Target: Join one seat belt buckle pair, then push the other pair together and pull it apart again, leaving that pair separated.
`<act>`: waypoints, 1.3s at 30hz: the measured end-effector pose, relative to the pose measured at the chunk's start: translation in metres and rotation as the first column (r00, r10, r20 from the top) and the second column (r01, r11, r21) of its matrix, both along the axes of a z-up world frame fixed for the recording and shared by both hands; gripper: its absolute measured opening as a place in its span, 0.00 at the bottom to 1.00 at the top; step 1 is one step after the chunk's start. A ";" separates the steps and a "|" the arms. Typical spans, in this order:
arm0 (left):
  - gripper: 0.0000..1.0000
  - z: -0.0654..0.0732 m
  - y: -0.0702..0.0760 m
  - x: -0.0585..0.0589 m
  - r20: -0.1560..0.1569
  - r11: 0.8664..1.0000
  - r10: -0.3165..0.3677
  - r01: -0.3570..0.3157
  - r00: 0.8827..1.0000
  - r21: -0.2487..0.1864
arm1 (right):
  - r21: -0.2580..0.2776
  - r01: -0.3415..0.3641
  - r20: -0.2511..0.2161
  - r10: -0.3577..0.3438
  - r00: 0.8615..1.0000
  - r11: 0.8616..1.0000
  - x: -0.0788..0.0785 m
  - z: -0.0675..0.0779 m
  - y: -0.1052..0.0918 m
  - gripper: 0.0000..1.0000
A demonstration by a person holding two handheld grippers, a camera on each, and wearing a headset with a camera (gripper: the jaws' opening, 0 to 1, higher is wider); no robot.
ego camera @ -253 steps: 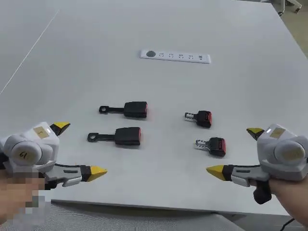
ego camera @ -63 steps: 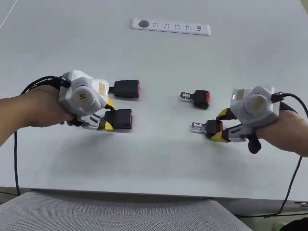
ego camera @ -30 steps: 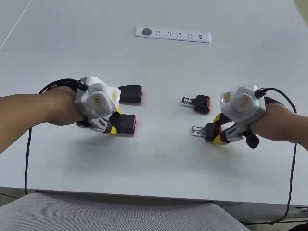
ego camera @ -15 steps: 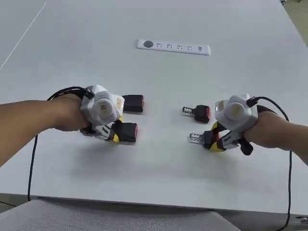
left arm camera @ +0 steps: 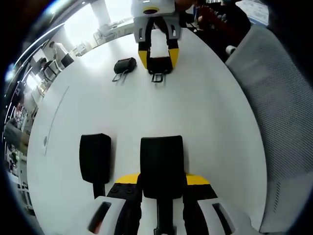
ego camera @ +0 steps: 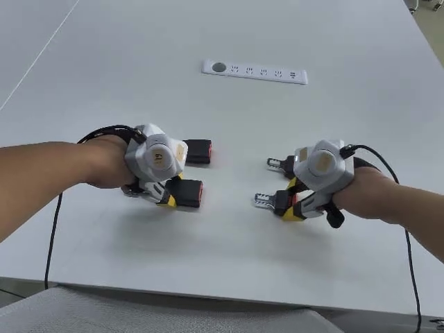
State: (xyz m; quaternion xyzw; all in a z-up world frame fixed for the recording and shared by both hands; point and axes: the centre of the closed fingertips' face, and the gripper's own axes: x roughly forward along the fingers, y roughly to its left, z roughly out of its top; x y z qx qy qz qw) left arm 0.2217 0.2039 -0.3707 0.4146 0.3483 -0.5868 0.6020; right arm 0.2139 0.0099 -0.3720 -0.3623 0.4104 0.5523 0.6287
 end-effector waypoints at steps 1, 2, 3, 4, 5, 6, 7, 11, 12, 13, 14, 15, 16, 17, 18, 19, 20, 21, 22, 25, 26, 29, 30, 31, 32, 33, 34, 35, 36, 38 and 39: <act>0.32 -0.001 0.000 0.001 0.000 1.000 0.000 0.000 1.000 0.000 | 0.006 -0.002 0.001 0.002 1.000 1.000 0.000 0.000 0.005 0.34; 0.32 -0.002 0.001 0.001 0.000 1.000 0.000 0.000 1.000 0.000 | 0.010 -0.004 0.002 0.004 1.000 1.000 -0.001 0.000 0.008 0.34; 0.32 -0.002 0.001 0.002 0.000 1.000 0.001 -0.001 1.000 -0.001 | 0.013 -0.008 0.003 0.008 1.000 1.000 -0.002 0.000 0.011 0.34; 0.32 -0.003 0.001 0.002 0.001 1.000 0.000 0.000 1.000 0.000 | 0.016 -0.009 0.005 0.009 1.000 1.000 -0.003 0.000 0.014 0.34; 0.32 -0.004 0.001 0.003 0.002 1.000 -0.003 0.003 1.000 0.002 | 0.023 -0.009 0.007 0.009 1.000 1.000 -0.003 0.000 0.018 0.34; 0.32 -0.005 0.001 0.003 0.002 1.000 -0.003 0.003 1.000 0.003 | 0.027 -0.010 0.007 0.010 1.000 1.000 -0.003 0.000 0.020 0.34; 0.32 -0.005 0.001 0.004 0.002 1.000 -0.003 0.003 1.000 0.005 | 0.033 -0.009 0.011 0.009 1.000 0.999 -0.004 0.000 0.025 0.34; 0.32 -0.005 0.001 0.003 0.002 1.000 -0.002 0.002 1.000 0.004 | 0.065 -0.002 0.018 0.000 1.000 0.998 -0.005 0.001 0.040 0.34; 0.32 -0.005 0.001 0.003 0.002 1.000 -0.002 0.002 1.000 0.004 | 0.070 -0.001 0.018 -0.001 1.000 0.998 -0.005 0.001 0.043 0.34; 0.32 -0.005 0.001 0.003 0.002 1.000 -0.002 0.002 1.000 0.004 | 0.080 -0.003 0.018 0.002 1.000 0.997 -0.006 0.001 0.049 0.34; 0.32 -0.005 0.000 0.002 0.002 1.000 -0.002 0.002 1.000 0.004 | 0.083 -0.003 0.020 0.001 1.000 0.997 -0.005 0.001 0.053 0.34; 0.32 -0.005 0.000 0.002 0.002 1.000 -0.001 0.001 1.000 0.004 | 0.086 -0.004 0.020 0.002 1.000 0.996 -0.005 0.001 0.056 0.34; 0.32 -0.004 0.000 0.002 0.001 1.000 0.000 0.000 1.000 0.005 | 0.089 -0.006 0.020 0.004 1.000 0.996 -0.005 0.001 0.060 0.34; 0.32 -0.004 0.000 0.002 0.001 1.000 -0.001 0.001 1.000 0.005 | 0.092 -0.009 0.020 0.007 1.000 0.996 -0.004 0.001 0.066 0.34; 0.33 -0.004 0.000 0.002 0.000 1.000 -0.001 0.001 1.000 0.006 | 0.092 -0.009 0.021 0.007 1.000 0.996 -0.003 0.001 0.070 0.34; 0.33 -0.005 0.000 0.002 -0.001 1.000 -0.001 0.001 1.000 0.007 | 0.091 -0.015 0.021 0.013 1.000 0.996 -0.003 0.001 0.077 0.34; 0.33 -0.005 0.000 0.002 -0.001 1.000 -0.001 0.001 1.000 0.008 | 0.085 -0.033 0.026 0.030 0.999 0.996 -0.003 0.001 0.082 0.34; 0.33 -0.004 0.000 0.002 -0.001 1.000 -0.001 0.001 1.000 0.009 | 0.081 -0.039 0.024 0.037 0.999 0.996 -0.003 0.001 0.085 0.34; 0.33 -0.004 0.000 0.002 -0.001 1.000 -0.001 0.001 1.000 0.010 | 0.076 -0.047 0.025 0.046 0.999 0.996 -0.003 0.001 0.088 0.34; 0.32 -0.005 -0.001 0.002 -0.001 1.000 -0.005 0.005 1.000 0.012 | 0.066 -0.062 0.025 0.060 0.998 0.996 -0.003 0.000 0.097 0.34; 0.32 -0.005 -0.001 0.002 -0.001 1.000 -0.006 0.006 1.000 0.013 | 0.065 -0.062 0.024 0.061 0.998 0.996 -0.003 0.000 0.098 0.34; 0.32 -0.004 -0.001 0.001 -0.001 1.000 -0.010 0.010 1.000 0.015 | 0.064 -0.063 0.024 0.062 0.998 0.996 -0.003 0.000 0.104 0.34; 0.32 -0.004 -0.001 0.001 -0.001 1.000 -0.010 0.010 1.000 0.015 | 0.064 -0.063 0.024 0.062 0.998 0.996 -0.003 0.000 0.105 0.34; 0.32 -0.004 -0.001 0.001 -0.003 1.000 -0.007 0.007 1.000 0.014 | 0.058 -0.063 0.025 0.061 0.998 0.996 -0.003 0.000 0.104 0.34; 0.32 -0.004 -0.001 0.001 -0.002 1.000 -0.007 0.007 1.000 0.013 | 0.057 -0.062 0.024 0.061 0.998 0.996 -0.003 0.000 0.103 0.34; 0.32 -0.004 -0.001 0.001 -0.002 1.000 -0.007 0.007 1.000 0.013 | 0.056 -0.063 0.025 0.062 0.998 0.996 -0.003 0.000 0.103 0.34; 0.32 -0.004 -0.001 0.001 -0.002 1.000 -0.008 0.008 1.000 0.013 | 0.057 -0.063 0.026 0.062 0.998 0.996 -0.003 0.000 0.103 0.34; 0.32 -0.004 -0.001 0.001 -0.002 1.000 -0.009 0.009 1.000 0.014 | 0.057 -0.062 0.028 0.060 0.998 0.996 -0.003 0.000 0.103 0.34; 0.32 -0.004 -0.001 0.001 -0.002 1.000 -0.008 0.009 1.000 0.014 | 0.056 -0.062 0.031 0.061 0.998 0.996 -0.003 0.000 0.103 0.34; 0.32 -0.004 -0.001 0.001 -0.003 1.000 -0.007 0.007 1.000 0.014 | 0.058 -0.060 0.037 0.058 0.998 0.996 -0.003 0.001 0.104 0.34; 0.32 -0.004 -0.001 0.001 -0.003 1.000 -0.005 0.005 1.000 0.014 | 0.059 -0.058 0.038 0.056 0.998 0.997 -0.003 0.001 0.103 0.34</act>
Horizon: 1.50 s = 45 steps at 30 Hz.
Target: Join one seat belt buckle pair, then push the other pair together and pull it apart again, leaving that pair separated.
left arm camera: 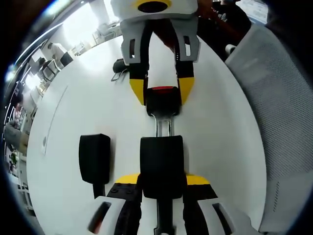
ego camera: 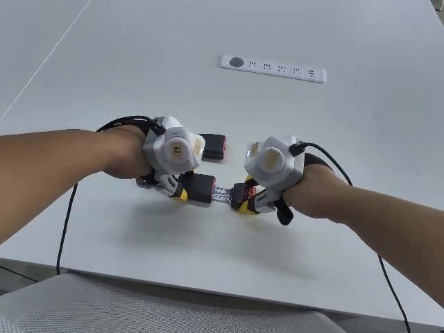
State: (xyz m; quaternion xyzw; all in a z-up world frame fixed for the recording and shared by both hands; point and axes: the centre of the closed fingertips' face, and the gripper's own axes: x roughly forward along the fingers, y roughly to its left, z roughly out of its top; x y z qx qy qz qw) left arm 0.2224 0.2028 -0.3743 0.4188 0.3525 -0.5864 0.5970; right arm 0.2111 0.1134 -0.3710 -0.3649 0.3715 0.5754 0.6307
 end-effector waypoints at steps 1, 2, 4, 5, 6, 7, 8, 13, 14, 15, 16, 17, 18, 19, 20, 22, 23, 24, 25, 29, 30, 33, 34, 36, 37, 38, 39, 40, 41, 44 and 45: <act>0.32 0.000 0.000 0.000 0.001 1.000 0.000 0.000 1.000 0.001 | 0.003 0.002 0.002 -0.002 1.000 1.000 0.000 0.000 0.000 0.34; 0.32 0.001 0.000 0.000 0.001 1.000 0.000 0.000 1.000 0.001 | 0.004 0.004 0.003 -0.004 1.000 1.000 0.001 0.000 0.000 0.34; 0.32 0.001 0.000 -0.001 0.001 1.000 0.001 -0.001 1.000 0.001 | 0.008 0.006 0.005 -0.006 1.000 1.000 0.001 0.000 0.000 0.34; 0.32 0.001 0.000 -0.001 0.001 1.000 0.001 -0.001 1.000 0.001 | 0.009 0.006 0.006 -0.006 1.000 1.000 0.001 0.000 0.000 0.34; 0.32 0.001 0.000 -0.001 0.001 1.000 0.000 0.000 1.000 0.001 | 0.011 0.006 0.008 -0.006 1.000 1.000 0.001 0.001 0.000 0.34; 0.32 0.001 0.000 -0.001 0.000 1.000 0.000 0.000 1.000 0.001 | 0.013 0.007 0.008 -0.007 1.000 1.000 0.001 0.001 0.000 0.34; 0.32 0.001 0.000 -0.001 0.001 1.000 -0.001 0.001 1.000 0.002 | 0.027 0.016 0.008 -0.016 1.000 1.000 0.001 0.003 0.003 0.34; 0.32 0.001 0.000 -0.001 0.000 1.000 -0.003 0.003 1.000 0.002 | 0.040 0.010 0.011 -0.010 1.000 0.999 0.003 0.002 0.008 0.34; 0.32 0.001 0.000 -0.001 0.000 1.000 -0.003 0.003 1.000 0.002 | 0.041 0.008 0.012 -0.008 1.000 0.999 0.003 0.002 0.008 0.34; 0.32 0.001 0.000 -0.001 0.000 1.000 -0.004 0.004 1.000 0.002 | 0.044 0.006 0.013 -0.007 1.000 0.999 0.003 0.002 0.009 0.34; 0.32 0.001 -0.001 -0.001 -0.001 1.000 -0.004 0.004 1.000 0.002 | 0.047 0.004 0.014 -0.004 1.000 0.999 0.003 0.002 0.010 0.34; 0.32 0.001 -0.001 -0.001 -0.001 1.000 -0.005 0.005 1.000 0.002 | 0.048 0.003 0.015 -0.004 1.000 0.999 0.003 0.002 0.010 0.34; 0.32 0.001 -0.001 -0.001 -0.002 1.000 -0.007 0.007 1.000 0.001 | 0.054 0.002 0.016 -0.003 1.000 0.999 0.003 0.002 0.012 0.34; 0.32 0.001 -0.001 -0.001 -0.002 1.000 -0.007 0.007 1.000 0.000 | 0.057 0.004 0.013 -0.005 1.000 0.998 0.003 0.002 0.013 0.34; 0.32 0.001 -0.001 -0.002 -0.003 1.000 -0.007 0.007 1.000 -0.001 | 0.062 0.003 0.012 -0.004 1.000 0.998 0.003 0.002 0.014 0.34; 0.32 0.002 -0.001 -0.002 -0.002 1.000 -0.011 0.011 1.000 -0.003 | 0.059 0.001 0.012 -0.001 1.000 0.998 0.004 0.000 0.013 0.34; 0.32 0.002 -0.001 -0.002 -0.002 1.000 -0.014 0.014 1.000 -0.004 | 0.062 -0.001 0.010 0.000 1.000 0.998 0.004 0.000 0.013 0.34; 0.32 0.002 -0.001 -0.002 -0.001 1.000 -0.016 0.016 1.000 -0.004 | 0.064 -0.006 0.010 0.005 1.000 0.998 0.004 0.001 0.013 0.33; 0.32 0.002 -0.001 -0.002 -0.002 1.000 -0.015 0.015 1.000 -0.006 | 0.065 -0.015 0.013 0.014 1.000 0.998 0.004 0.001 0.014 0.33; 0.32 0.003 -0.001 -0.003 -0.003 1.000 -0.015 0.015 1.000 -0.003 | 0.066 -0.013 0.014 0.012 1.000 0.998 0.004 0.001 0.014 0.32; 0.32 0.003 -0.001 -0.003 -0.006 1.000 -0.010 0.010 1.000 -0.001 | 0.065 -0.008 0.014 0.007 1.000 0.998 0.004 0.001 0.015 0.32; 0.32 0.003 -0.001 -0.003 -0.014 1.000 -0.002 0.002 1.000 -0.003 | 0.055 0.003 0.023 -0.005 1.000 0.999 0.003 0.001 0.018 0.32; 0.32 0.003 -0.001 -0.002 -0.014 1.000 -0.001 0.000 1.000 -0.004 | 0.055 0.009 0.025 -0.011 1.000 0.998 0.003 0.001 0.019 0.32; 0.32 0.003 -0.001 -0.002 -0.013 1.000 0.004 -0.004 1.000 -0.006 | 0.061 0.020 0.022 -0.022 1.000 0.998 0.004 0.001 0.020 0.32; 0.32 0.003 -0.001 -0.002 -0.013 1.000 0.005 -0.005 1.000 -0.007 | 0.061 0.022 0.021 -0.023 1.000 0.998 0.004 0.001 0.020 0.32; 0.32 0.003 -0.001 -0.002 -0.011 1.000 0.003 -0.004 1.000 -0.008 | 0.062 0.019 0.022 -0.020 1.000 0.998 0.004 0.001 0.021 0.32; 0.32 0.003 -0.001 -0.002 -0.011 1.000 0.006 -0.006 1.000 -0.009 | 0.061 0.018 0.022 -0.020 1.000 0.998 0.004 0.001 0.022 0.32; 0.32 0.003 0.000 -0.002 -0.012 1.000 0.009 -0.009 1.000 -0.009 | 0.054 0.010 0.028 -0.012 1.000 0.998 0.003 0.001 0.023 0.32; 0.32 0.003 0.000 -0.002 -0.012 1.000 0.009 -0.009 1.000 -0.010 | 0.053 0.008 0.029 -0.010 1.000 0.999 0.004 0.001 0.024 0.32; 0.32 0.003 0.000 -0.002 -0.013 1.000 0.011 -0.011 1.000 -0.012 | 0.052 0.009 0.026 -0.010 1.000 0.999 0.003 0.001 0.025 0.31; 0.32 0.003 0.000 -0.002 -0.013 1.000 0.012 -0.012 1.000 -0.012 | 0.052 0.011 0.025 -0.012 1.000 0.999 0.003 0.002 0.025 0.31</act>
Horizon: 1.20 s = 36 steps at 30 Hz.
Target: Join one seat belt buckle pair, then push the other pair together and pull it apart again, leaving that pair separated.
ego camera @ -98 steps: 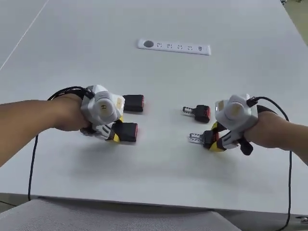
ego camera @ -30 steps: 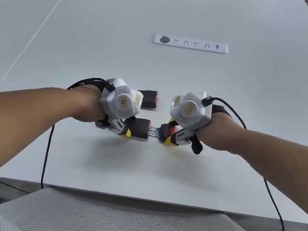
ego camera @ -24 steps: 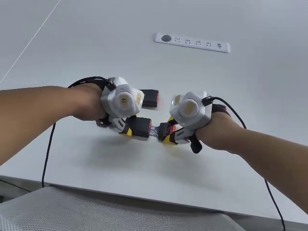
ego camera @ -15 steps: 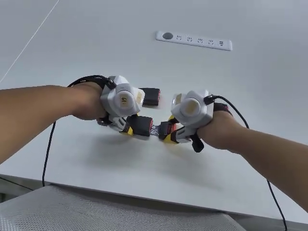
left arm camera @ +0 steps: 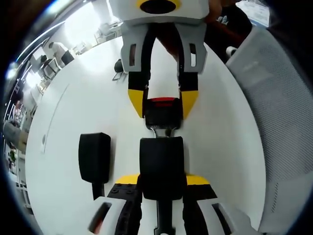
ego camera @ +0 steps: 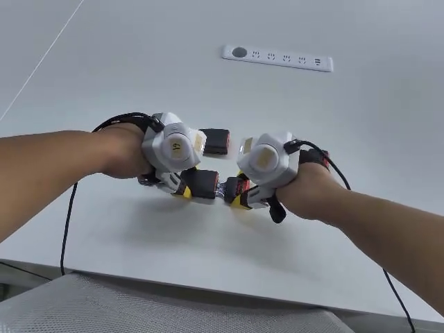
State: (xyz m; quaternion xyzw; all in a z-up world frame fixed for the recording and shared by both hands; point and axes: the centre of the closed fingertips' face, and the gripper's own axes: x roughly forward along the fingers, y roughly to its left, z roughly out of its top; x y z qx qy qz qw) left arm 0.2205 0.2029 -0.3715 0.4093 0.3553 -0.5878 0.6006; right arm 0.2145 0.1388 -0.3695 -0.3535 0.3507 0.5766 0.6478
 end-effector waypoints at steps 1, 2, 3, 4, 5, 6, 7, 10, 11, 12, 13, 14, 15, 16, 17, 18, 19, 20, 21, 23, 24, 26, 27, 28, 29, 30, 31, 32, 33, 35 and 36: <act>0.32 0.000 0.000 0.000 0.000 1.000 0.000 0.000 1.000 -0.001 | -0.001 0.000 0.000 0.000 1.000 1.000 0.000 0.000 0.000 0.31; 0.32 0.000 0.000 0.000 0.000 1.000 -0.001 0.001 1.000 -0.001 | 0.000 -0.001 0.000 0.001 1.000 1.000 0.000 0.000 0.000 0.31; 0.32 0.000 0.000 0.000 0.000 1.000 -0.004 0.004 1.000 -0.003 | 0.003 -0.004 0.000 0.004 1.000 1.000 0.000 0.001 0.001 0.31; 0.32 -0.001 0.000 0.001 0.001 1.000 -0.005 0.005 1.000 -0.004 | 0.009 -0.007 0.000 0.007 1.000 1.000 0.000 0.001 0.004 0.31; 0.32 -0.001 0.000 0.001 0.001 1.000 -0.006 0.006 1.000 -0.005 | 0.011 -0.008 0.001 0.008 1.000 1.000 -0.001 0.001 0.007 0.31; 0.32 -0.001 0.000 0.001 0.001 1.000 -0.005 0.005 1.000 -0.005 | 0.008 -0.008 0.003 0.008 1.000 1.000 0.000 0.001 0.009 0.31; 0.32 -0.001 0.000 0.001 0.002 1.000 -0.003 0.003 1.000 -0.006 | 0.004 -0.011 0.004 0.011 1.000 1.000 0.000 0.001 0.009 0.31; 0.32 0.000 0.001 0.000 0.004 1.000 0.005 -0.005 1.000 -0.011 | 0.010 -0.009 -0.004 0.009 1.000 1.000 0.001 0.001 0.008 0.31; 0.32 0.000 0.001 0.000 0.005 1.000 0.004 -0.004 1.000 -0.012 | 0.013 -0.009 -0.005 0.009 1.000 1.000 0.001 0.001 0.008 0.31; 0.32 0.000 0.001 0.000 0.005 1.000 0.002 -0.002 1.000 -0.013 | 0.014 -0.008 -0.005 0.008 1.000 1.000 0.001 0.001 0.008 0.31; 0.32 0.000 0.001 0.000 0.005 1.000 0.002 -0.002 1.000 -0.013 | 0.013 -0.008 -0.004 0.008 1.000 1.000 0.001 0.001 0.008 0.31; 0.32 0.000 0.000 0.000 0.004 1.000 -0.001 0.001 1.000 -0.011 | 0.016 -0.009 -0.002 0.009 1.000 1.000 0.001 0.001 0.009 0.31; 0.32 0.000 0.000 0.000 0.004 1.000 -0.004 0.004 1.000 -0.008 | 0.013 -0.010 0.002 0.010 1.000 1.000 0.001 0.001 0.011 0.31; 0.31 0.000 0.000 -0.001 0.005 1.000 -0.008 0.008 1.000 -0.005 | 0.012 -0.009 0.006 0.009 1.000 1.000 0.001 0.001 0.012 0.31; 0.31 -0.001 0.002 -0.002 0.001 1.000 -0.003 0.003 1.000 0.004 | 0.023 -0.015 0.014 0.015 1.000 1.000 0.002 0.001 0.016 0.31; 0.31 0.000 0.000 -0.001 0.005 1.000 -0.010 0.010 1.000 -0.002 | 0.010 -0.009 0.010 0.009 1.000 1.000 0.001 0.001 0.013 0.31; 0.31 -0.001 0.001 -0.001 0.004 1.000 -0.008 0.008 1.000 -0.001 | 0.014 -0.012 0.011 0.012 1.000 1.000 0.001 0.001 0.013 0.31; 0.31 -0.001 0.000 -0.001 0.005 1.000 -0.011 0.011 1.000 -0.001 | 0.019 -0.012 0.010 0.012 1.000 1.000 0.001 0.001 0.013 0.31; 0.31 -0.002 0.000 -0.001 0.006 1.000 -0.011 0.011 1.000 -0.001 | 0.019 -0.012 0.008 0.012 1.000 1.000 0.001 0.001 0.012 0.31; 0.31 -0.002 0.000 0.000 0.005 1.000 -0.009 0.009 1.000 0.000 | 0.018 -0.012 0.009 0.012 1.000 1.000 0.000 0.001 0.012 0.31; 0.31 -0.002 0.000 0.000 0.005 1.000 -0.008 0.008 1.000 0.001 | 0.018 -0.011 0.009 0.010 1.000 1.000 0.000 0.001 0.012 0.31; 0.32 -0.003 0.000 0.001 0.005 1.000 -0.009 0.009 1.000 0.002 | 0.018 -0.009 0.010 0.008 1.000 1.000 0.000 0.001 0.012 0.31; 0.32 -0.003 0.000 0.001 0.005 1.000 -0.011 0.011 1.000 -0.001 | 0.018 -0.008 0.011 0.008 1.000 1.000 0.000 0.001 0.011 0.32; 0.32 -0.004 0.001 0.002 0.000 1.000 -0.009 0.009 1.000 -0.008 | 0.019 -0.007 0.011 0.006 1.000 1.000 0.000 0.001 0.011 0.32; 0.32 -0.004 0.001 0.002 -0.001 1.000 -0.009 0.009 1.000 -0.010 | 0.020 -0.006 0.012 0.006 1.000 1.000 0.000 0.001 0.010 0.32; 0.32 -0.003 0.001 0.003 -0.005 1.000 -0.001 0.001 1.000 -0.020 | 0.020 -0.012 0.014 0.011 1.000 1.000 0.000 0.001 0.010 0.32; 0.32 -0.003 0.001 0.003 -0.004 1.000 0.001 -0.001 1.000 -0.024 | 0.021 -0.019 0.015 0.019 1.000 1.000 0.000 0.001 0.009 0.32; 0.32 -0.003 0.001 0.003 0.000 0.999 0.011 -0.011 1.000 -0.031 | 0.021 -0.030 0.020 0.029 0.999 0.999 0.000 0.001 0.009 0.32; 0.32 -0.003 0.002 0.003 0.000 0.999 0.019 -0.019 1.000 -0.034 | 0.026 -0.041 0.037 0.040 0.999 0.999 0.000 0.001 0.007 0.32; 0.32 -0.002 0.003 0.004 -0.006 0.997 0.046 -0.046 0.999 -0.053 | 0.043 -0.037 0.035 0.035 0.999 0.998 0.000 0.002 0.006 0.32; 0.32 -0.002 0.004 0.004 -0.006 0.997 0.049 -0.049 0.999 -0.061 | 0.056 -0.024 0.026 0.022 0.999 0.998 0.001 0.003 0.006 0.32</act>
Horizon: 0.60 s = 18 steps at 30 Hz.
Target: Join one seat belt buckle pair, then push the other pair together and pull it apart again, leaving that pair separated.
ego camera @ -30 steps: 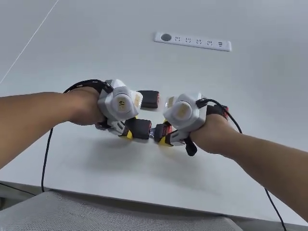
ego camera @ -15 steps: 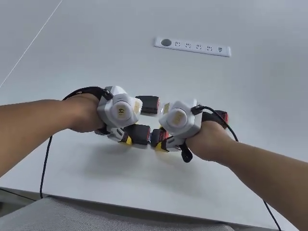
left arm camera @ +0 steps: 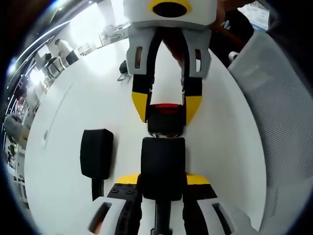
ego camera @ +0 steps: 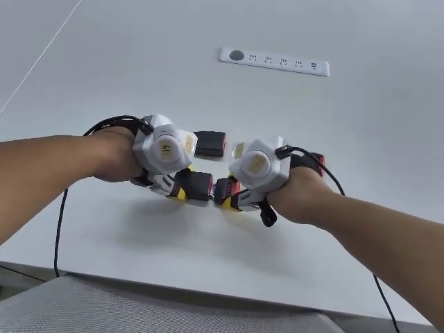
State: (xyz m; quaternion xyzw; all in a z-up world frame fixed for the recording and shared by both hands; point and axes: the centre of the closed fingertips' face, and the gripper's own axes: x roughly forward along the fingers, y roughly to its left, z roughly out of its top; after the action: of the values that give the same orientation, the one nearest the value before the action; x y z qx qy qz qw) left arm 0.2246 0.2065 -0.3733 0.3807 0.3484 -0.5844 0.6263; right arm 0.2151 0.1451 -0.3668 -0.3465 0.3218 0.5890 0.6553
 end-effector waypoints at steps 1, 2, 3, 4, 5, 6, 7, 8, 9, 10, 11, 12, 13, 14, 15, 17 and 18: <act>0.32 0.000 0.000 0.000 0.000 1.000 0.003 -0.003 1.000 -0.003 | 0.008 0.005 -0.007 -0.005 1.000 1.000 0.000 0.000 -0.001 0.32; 0.32 0.000 -0.001 0.000 0.001 1.000 0.000 0.000 1.000 -0.001 | 0.010 0.006 -0.010 -0.006 1.000 1.000 0.002 0.000 0.000 0.32; 0.32 0.000 -0.001 0.000 0.003 1.000 -0.004 0.004 1.000 0.004 | 0.013 0.006 -0.012 -0.006 1.000 1.000 0.002 -0.001 -0.001 0.32; 0.32 0.000 -0.001 0.000 0.004 1.000 -0.006 0.006 1.000 0.006 | 0.014 0.006 -0.014 -0.006 1.000 1.000 0.001 0.000 0.000 0.32; 0.32 0.000 -0.001 0.000 0.006 1.000 -0.011 0.011 1.000 0.009 | 0.014 0.003 -0.013 -0.003 1.000 1.000 0.000 0.000 0.000 0.32; 0.32 0.000 -0.001 0.000 0.005 1.000 -0.011 0.011 1.000 0.009 | 0.014 0.003 -0.014 -0.002 1.000 1.000 0.000 0.000 0.001 0.32; 0.32 0.000 -0.001 0.001 0.003 1.000 -0.010 0.010 1.000 0.008 | 0.016 0.001 -0.014 -0.001 1.000 1.000 0.000 0.000 0.000 0.32; 0.32 0.000 -0.001 0.001 0.003 1.000 -0.012 0.012 1.000 0.009 | 0.017 0.001 -0.014 -0.001 1.000 1.000 0.000 -0.001 0.001 0.32; 0.32 0.000 -0.001 0.001 0.005 1.000 -0.015 0.015 1.000 0.011 | 0.018 0.002 -0.014 -0.002 1.000 1.000 0.000 -0.001 0.000 0.32; 0.32 0.000 -0.001 0.001 0.006 1.000 -0.019 0.019 1.000 0.011 | 0.019 0.004 -0.014 -0.003 1.000 1.000 0.000 -0.001 0.000 0.32; 0.32 0.000 -0.001 0.001 0.005 1.000 -0.019 0.019 1.000 0.012 | 0.021 0.007 -0.016 -0.006 1.000 1.000 0.000 0.000 0.000 0.32; 0.32 -0.001 -0.001 0.002 0.004 1.000 -0.020 0.020 1.000 0.013 | 0.021 0.007 -0.016 -0.006 1.000 1.000 0.000 -0.001 0.001 0.32; 0.32 0.000 -0.001 0.001 0.002 1.000 -0.023 0.023 1.000 0.016 | 0.020 0.007 -0.016 -0.007 1.000 1.000 0.000 -0.001 0.000 0.32; 0.32 0.000 -0.001 0.002 0.000 1.000 -0.022 0.022 1.000 0.017 | 0.019 0.007 -0.016 -0.007 1.000 1.000 0.000 -0.001 0.001 0.32; 0.32 0.000 -0.001 0.001 -0.001 1.000 -0.023 0.023 1.000 0.017 | 0.018 0.007 -0.017 -0.007 1.000 1.000 0.000 -0.001 0.001 0.32; 0.32 0.000 -0.001 0.001 -0.001 1.000 -0.024 0.024 1.000 0.018 | 0.015 0.005 -0.016 -0.005 1.000 1.000 -0.001 -0.001 0.000 0.32; 0.32 0.000 -0.001 0.001 -0.001 1.000 -0.024 0.024 1.000 0.017 | 0.014 0.005 -0.016 -0.005 1.000 1.000 -0.001 -0.001 0.001 0.32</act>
State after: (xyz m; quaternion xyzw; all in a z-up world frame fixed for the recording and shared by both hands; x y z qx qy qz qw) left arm 0.2254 0.2058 -0.3732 0.3901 0.3490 -0.5889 0.6157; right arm 0.2145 0.1456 -0.3677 -0.3363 0.3239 0.5925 0.6564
